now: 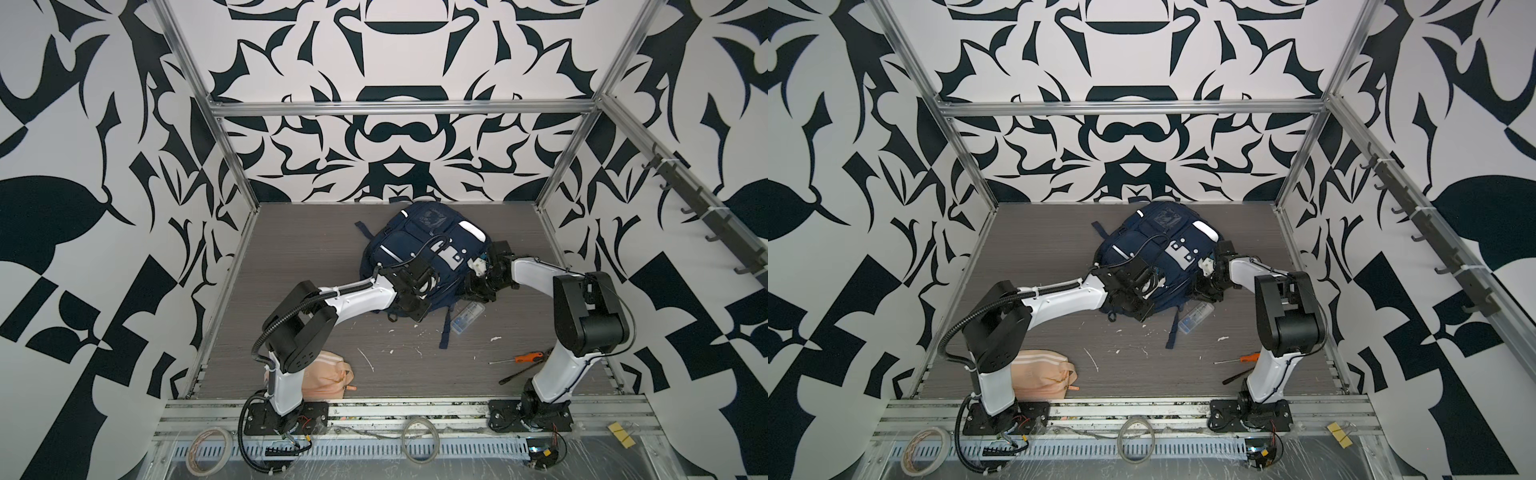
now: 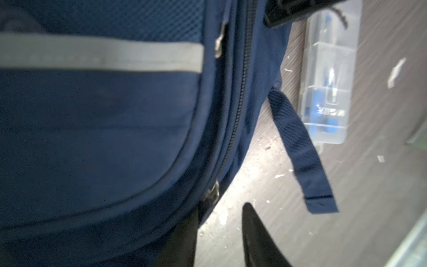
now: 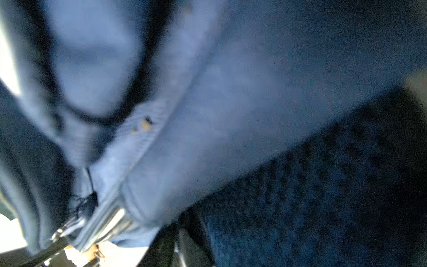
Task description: Pack the student bag
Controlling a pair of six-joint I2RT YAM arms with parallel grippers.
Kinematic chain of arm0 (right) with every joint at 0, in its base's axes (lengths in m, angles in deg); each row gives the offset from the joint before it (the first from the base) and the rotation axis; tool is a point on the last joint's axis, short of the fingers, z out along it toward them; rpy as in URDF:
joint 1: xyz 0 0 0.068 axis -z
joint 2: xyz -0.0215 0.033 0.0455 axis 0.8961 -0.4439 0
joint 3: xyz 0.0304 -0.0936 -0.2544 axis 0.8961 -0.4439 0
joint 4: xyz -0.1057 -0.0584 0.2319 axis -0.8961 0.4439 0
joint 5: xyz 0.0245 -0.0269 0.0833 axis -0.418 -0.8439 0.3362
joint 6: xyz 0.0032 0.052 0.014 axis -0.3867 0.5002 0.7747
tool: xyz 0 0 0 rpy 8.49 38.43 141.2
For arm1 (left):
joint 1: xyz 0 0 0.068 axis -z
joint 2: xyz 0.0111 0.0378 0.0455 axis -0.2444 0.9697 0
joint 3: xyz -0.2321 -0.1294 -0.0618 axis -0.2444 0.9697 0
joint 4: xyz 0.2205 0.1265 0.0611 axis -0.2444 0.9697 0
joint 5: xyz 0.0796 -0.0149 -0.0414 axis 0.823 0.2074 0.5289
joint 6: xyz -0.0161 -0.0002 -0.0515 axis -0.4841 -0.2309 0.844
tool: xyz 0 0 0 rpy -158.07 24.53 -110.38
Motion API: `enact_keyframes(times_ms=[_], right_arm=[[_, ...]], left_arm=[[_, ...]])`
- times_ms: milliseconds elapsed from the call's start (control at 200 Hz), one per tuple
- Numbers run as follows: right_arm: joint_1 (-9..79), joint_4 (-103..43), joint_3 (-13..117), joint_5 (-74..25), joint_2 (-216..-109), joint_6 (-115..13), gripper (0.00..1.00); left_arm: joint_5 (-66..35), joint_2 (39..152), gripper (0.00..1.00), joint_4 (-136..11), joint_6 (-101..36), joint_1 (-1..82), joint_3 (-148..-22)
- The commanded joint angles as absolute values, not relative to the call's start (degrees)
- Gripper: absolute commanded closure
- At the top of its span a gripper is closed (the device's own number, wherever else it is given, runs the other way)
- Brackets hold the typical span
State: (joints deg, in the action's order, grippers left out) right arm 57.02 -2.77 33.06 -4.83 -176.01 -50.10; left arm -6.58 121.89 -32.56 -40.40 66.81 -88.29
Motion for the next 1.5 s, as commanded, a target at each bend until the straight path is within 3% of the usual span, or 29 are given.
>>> enact_keyframes(times_ms=[0,165,290,490,740,920,1495], right_arm=[[56.46,-1.90,34.97,-5.29,-176.18,-50.91,0.67],[56.35,-1.89,35.73,-5.03,-176.73,-50.91,0.81],[56.27,-1.90,36.06,-5.01,-177.02,-50.92,0.89],[56.27,-2.54,36.12,-5.51,-176.76,-50.83,1.00],[56.52,-4.59,35.74,-8.00,-176.38,-51.07,1.00],[58.48,-6.98,35.72,-9.80,-175.48,-52.38,1.00],[64.00,-4.49,38.64,-9.27,-174.65,-56.12,1.00]], left_arm=[[1.19,122.98,0.69,-32.93,-40.58,66.83,-90.47],[-0.04,124.02,0.81,-33.09,-41.15,67.14,-91.82],[0.68,124.09,1.00,-32.11,-40.94,67.15,-92.17],[0.07,119.93,1.00,-30.90,-41.18,67.14,-90.97],[-9.25,113.73,1.00,-21.96,-41.10,64.49,-90.93],[-13.91,106.19,1.00,-22.25,-41.20,58.41,-82.74],[-6.80,107.94,1.00,-21.52,-49.05,42.01,-84.91]])
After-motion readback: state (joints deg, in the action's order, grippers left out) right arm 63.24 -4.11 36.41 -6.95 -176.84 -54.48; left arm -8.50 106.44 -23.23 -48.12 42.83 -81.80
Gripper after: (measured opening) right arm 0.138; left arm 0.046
